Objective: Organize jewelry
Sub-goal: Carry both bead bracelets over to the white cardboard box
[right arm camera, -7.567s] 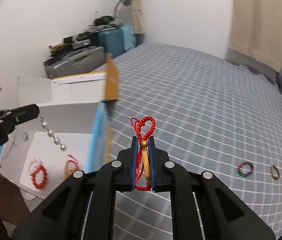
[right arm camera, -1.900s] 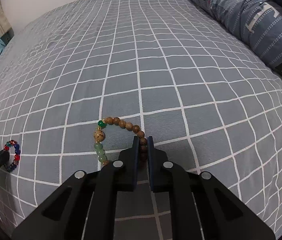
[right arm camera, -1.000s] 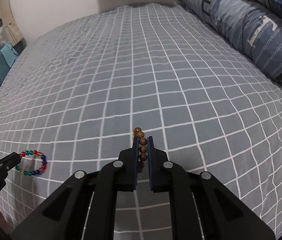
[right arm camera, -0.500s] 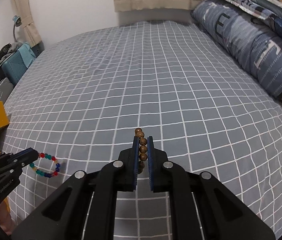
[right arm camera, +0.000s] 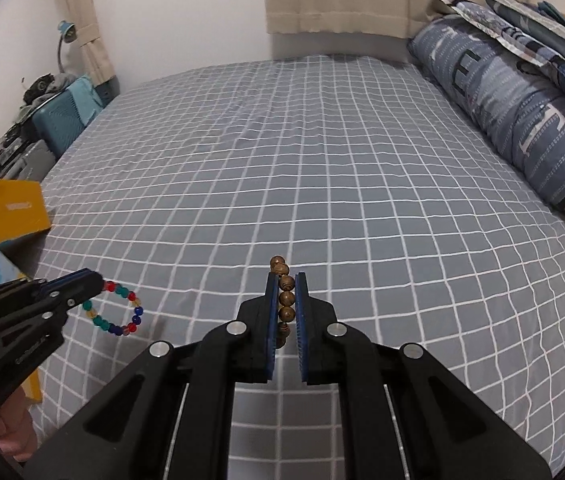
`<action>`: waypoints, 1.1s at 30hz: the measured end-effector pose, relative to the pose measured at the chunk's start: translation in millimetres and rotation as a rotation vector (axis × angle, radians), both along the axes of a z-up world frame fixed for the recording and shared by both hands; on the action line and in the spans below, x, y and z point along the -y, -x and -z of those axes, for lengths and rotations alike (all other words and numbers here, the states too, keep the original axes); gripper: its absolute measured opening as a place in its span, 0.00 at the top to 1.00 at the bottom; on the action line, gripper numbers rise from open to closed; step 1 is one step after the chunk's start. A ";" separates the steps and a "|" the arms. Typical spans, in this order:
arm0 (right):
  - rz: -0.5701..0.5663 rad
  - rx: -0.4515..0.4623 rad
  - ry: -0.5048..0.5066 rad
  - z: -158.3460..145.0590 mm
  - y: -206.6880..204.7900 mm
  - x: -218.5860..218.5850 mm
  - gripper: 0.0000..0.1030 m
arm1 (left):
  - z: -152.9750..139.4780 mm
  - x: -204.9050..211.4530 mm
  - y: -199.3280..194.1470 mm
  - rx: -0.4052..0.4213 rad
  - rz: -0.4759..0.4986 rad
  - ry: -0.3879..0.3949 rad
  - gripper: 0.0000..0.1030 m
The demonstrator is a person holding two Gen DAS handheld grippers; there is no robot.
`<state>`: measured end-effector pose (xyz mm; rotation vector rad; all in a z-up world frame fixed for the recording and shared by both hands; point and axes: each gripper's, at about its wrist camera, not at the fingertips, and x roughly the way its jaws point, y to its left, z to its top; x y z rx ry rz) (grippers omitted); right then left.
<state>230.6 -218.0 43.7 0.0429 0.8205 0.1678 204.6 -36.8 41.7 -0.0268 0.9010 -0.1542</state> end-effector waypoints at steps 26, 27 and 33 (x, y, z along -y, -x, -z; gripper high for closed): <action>-0.236 0.072 -0.020 -50.8 59.9 -155.9 0.92 | -69.7 -118.1 86.2 0.073 -0.149 0.010 0.91; -0.245 0.074 -0.021 -52.7 61.0 -162.7 0.92 | -73.1 -125.2 89.4 0.077 -0.160 0.010 0.91; -0.323 0.084 -0.021 -64.2 69.6 -211.2 0.92 | -92.2 -174.7 115.4 0.110 -0.249 -0.011 0.91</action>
